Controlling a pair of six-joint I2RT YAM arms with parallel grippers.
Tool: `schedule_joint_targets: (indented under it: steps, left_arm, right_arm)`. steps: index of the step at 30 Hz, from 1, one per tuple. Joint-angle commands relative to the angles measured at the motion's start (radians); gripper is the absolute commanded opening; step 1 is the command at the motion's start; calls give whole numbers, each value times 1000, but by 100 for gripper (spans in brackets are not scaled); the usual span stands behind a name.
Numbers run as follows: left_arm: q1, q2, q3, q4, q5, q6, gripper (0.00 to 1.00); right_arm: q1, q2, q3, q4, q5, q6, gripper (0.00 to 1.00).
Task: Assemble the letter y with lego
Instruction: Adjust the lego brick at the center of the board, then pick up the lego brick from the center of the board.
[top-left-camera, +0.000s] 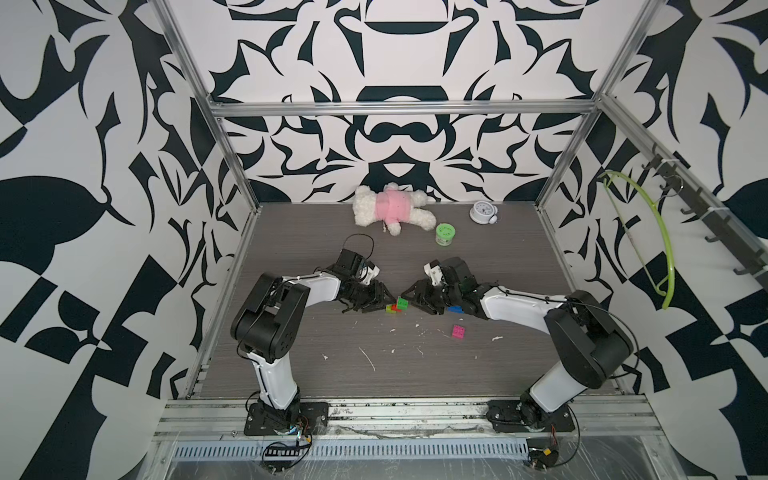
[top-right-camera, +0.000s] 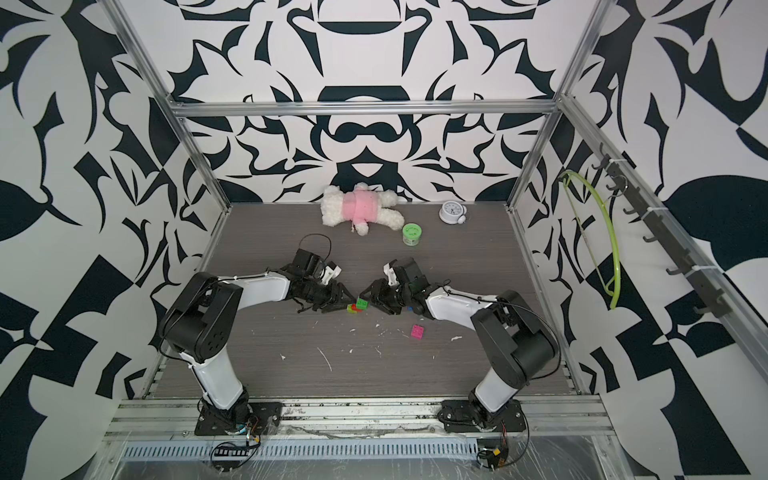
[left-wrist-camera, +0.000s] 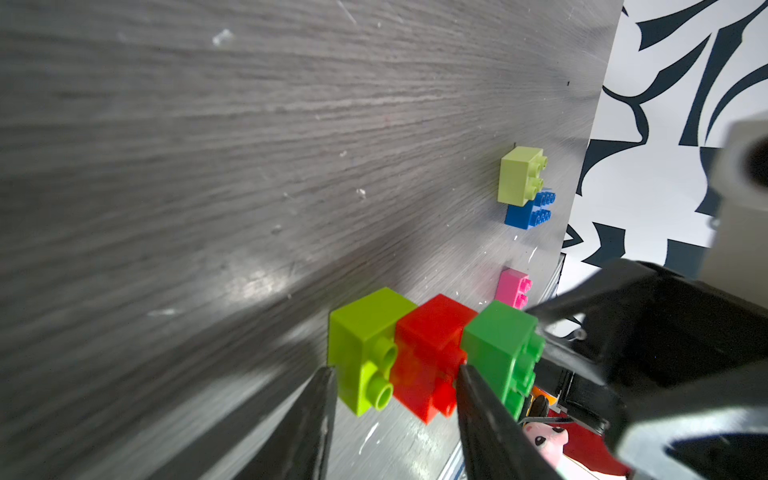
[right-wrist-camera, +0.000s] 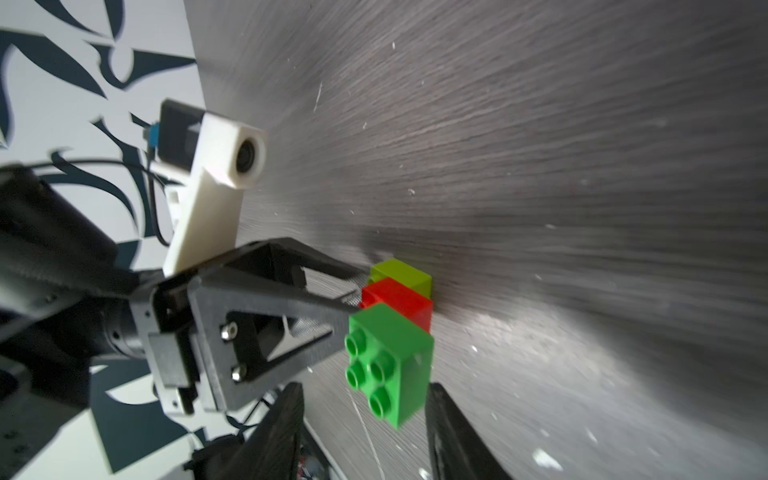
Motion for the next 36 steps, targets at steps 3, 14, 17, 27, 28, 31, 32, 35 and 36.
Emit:
schedule_joint_targets:
  steps: [3, 14, 17, 27, 28, 31, 32, 35, 36]
  left_arm:
    - [-3, 27, -21, -61, -69, 22, 51]
    - [-4, 30, -21, -65, -78, 26, 51]
    - [-4, 33, -21, -65, -79, 26, 51]
    - [-4, 33, -25, -67, -82, 28, 51]
    - [-4, 32, -26, -68, -82, 28, 51]
    - [-4, 32, -25, -68, -83, 28, 51]
    - [-4, 30, -27, -68, -83, 27, 51]
    - [-4, 30, -27, -68, -83, 27, 51]
    - [-4, 31, -26, -68, -83, 27, 51]
  right_arm:
    - [-34, -96, 251, -575, 233, -282, 49]
    - [-23, 193, 719, -1180, 549, -508, 47]
    - [-15, 267, 776, -1222, 555, -530, 47]
    - [-1, 436, 868, -1237, 569, -592, 48]
    - [-1, 446, 873, -1238, 574, -597, 48]
    - [-2, 480, 883, -1238, 582, -607, 48]
    - [-2, 488, 885, -1238, 585, -613, 48]
    - [-3, 508, 889, -1239, 596, -619, 48]
    - [-5, 512, 887, -1239, 596, -623, 48]
